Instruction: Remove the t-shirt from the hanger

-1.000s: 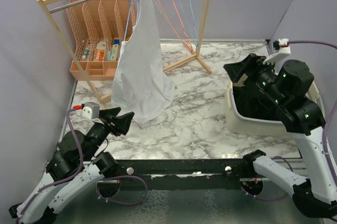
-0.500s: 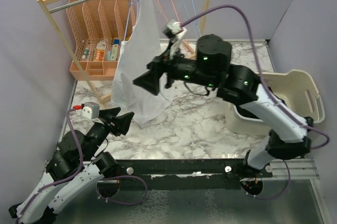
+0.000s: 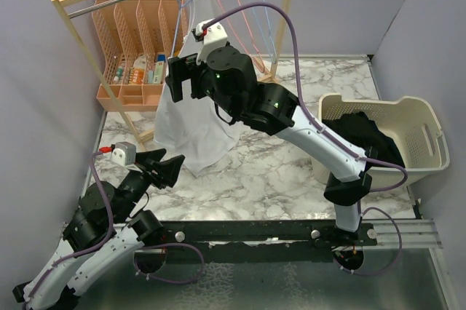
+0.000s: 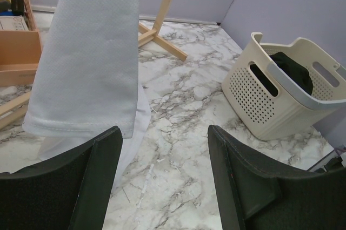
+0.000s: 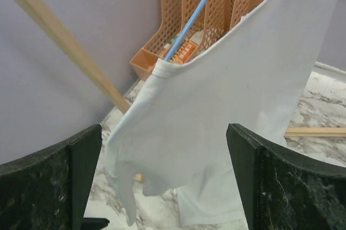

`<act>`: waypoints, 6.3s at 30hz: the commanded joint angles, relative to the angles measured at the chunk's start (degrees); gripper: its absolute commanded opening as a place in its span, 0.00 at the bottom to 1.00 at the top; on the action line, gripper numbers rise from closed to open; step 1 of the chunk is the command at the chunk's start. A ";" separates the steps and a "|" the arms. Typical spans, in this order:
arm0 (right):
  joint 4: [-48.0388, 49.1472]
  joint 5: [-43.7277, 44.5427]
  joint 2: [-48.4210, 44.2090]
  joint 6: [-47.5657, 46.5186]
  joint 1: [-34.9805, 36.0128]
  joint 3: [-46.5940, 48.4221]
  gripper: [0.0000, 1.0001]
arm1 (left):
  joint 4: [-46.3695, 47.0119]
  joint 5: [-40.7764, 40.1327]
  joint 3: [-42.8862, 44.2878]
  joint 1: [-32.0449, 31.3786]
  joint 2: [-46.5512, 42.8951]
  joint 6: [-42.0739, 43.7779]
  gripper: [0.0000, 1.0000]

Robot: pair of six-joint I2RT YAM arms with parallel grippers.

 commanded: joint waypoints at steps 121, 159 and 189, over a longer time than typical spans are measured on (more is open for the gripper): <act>8.21 -67.67 -65.70 -7.12 -15.92 -78.76 0.02 | 27.27 52.31 12.15 0.12 29.81 6.94 0.91; 8.05 -59.46 -72.05 -3.05 -15.92 -88.09 0.43 | 14.58 46.51 24.48 0.10 26.00 6.14 0.00; -0.21 -30.61 -67.50 6.87 -15.95 -86.61 0.03 | 24.62 35.16 19.00 0.11 14.41 3.15 0.00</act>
